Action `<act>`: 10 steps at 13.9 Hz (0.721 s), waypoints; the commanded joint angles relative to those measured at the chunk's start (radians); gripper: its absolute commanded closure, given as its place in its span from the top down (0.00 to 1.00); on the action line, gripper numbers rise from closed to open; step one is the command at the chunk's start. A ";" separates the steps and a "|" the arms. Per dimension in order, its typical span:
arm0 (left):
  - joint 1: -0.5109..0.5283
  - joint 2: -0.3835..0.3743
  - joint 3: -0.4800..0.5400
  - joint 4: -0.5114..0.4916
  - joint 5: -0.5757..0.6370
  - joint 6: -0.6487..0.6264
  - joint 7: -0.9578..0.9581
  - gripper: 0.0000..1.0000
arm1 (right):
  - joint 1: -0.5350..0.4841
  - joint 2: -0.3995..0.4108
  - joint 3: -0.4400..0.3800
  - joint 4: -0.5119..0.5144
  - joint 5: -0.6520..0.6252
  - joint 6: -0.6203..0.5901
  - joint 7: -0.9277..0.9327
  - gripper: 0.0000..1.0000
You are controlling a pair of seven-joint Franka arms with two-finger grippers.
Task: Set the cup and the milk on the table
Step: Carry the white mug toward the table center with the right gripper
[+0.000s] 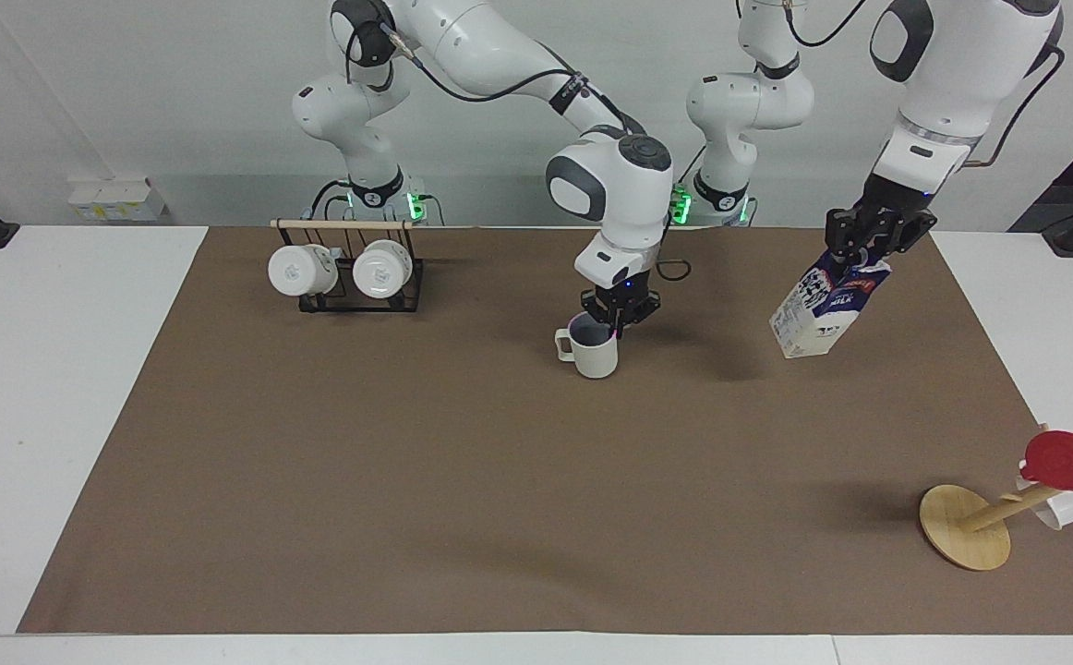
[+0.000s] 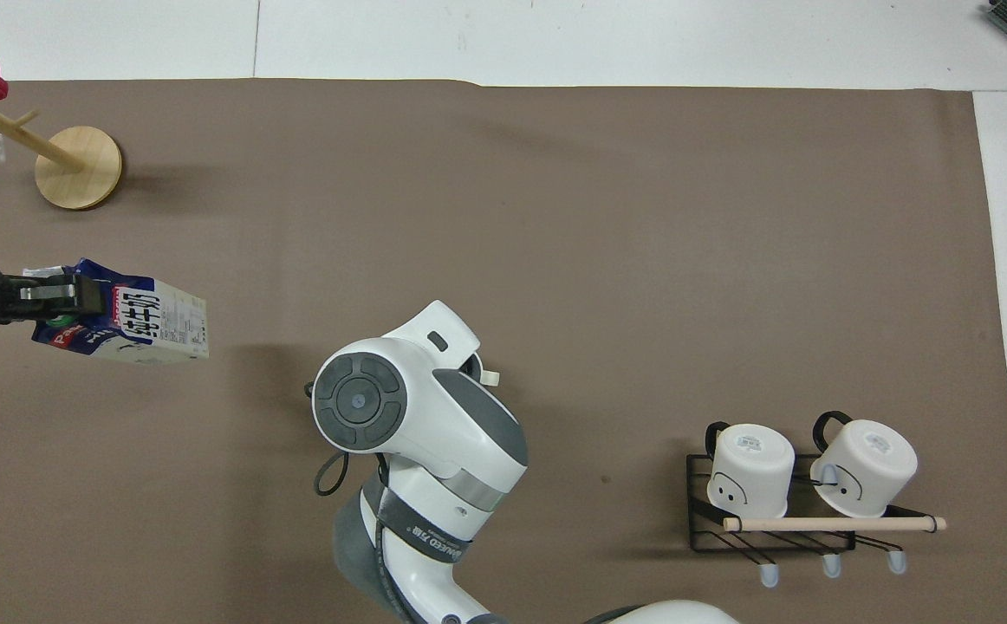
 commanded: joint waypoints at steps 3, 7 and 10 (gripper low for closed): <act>-0.039 0.002 0.011 0.018 -0.011 -0.024 -0.045 0.37 | -0.006 -0.007 0.002 0.001 -0.030 0.005 0.024 0.83; -0.077 0.002 0.008 0.016 -0.011 -0.021 -0.091 0.37 | -0.034 -0.087 -0.012 0.000 -0.013 -0.009 0.017 1.00; -0.122 -0.004 0.005 0.007 -0.011 -0.019 -0.150 0.37 | -0.139 -0.251 -0.007 -0.101 -0.009 -0.075 -0.079 1.00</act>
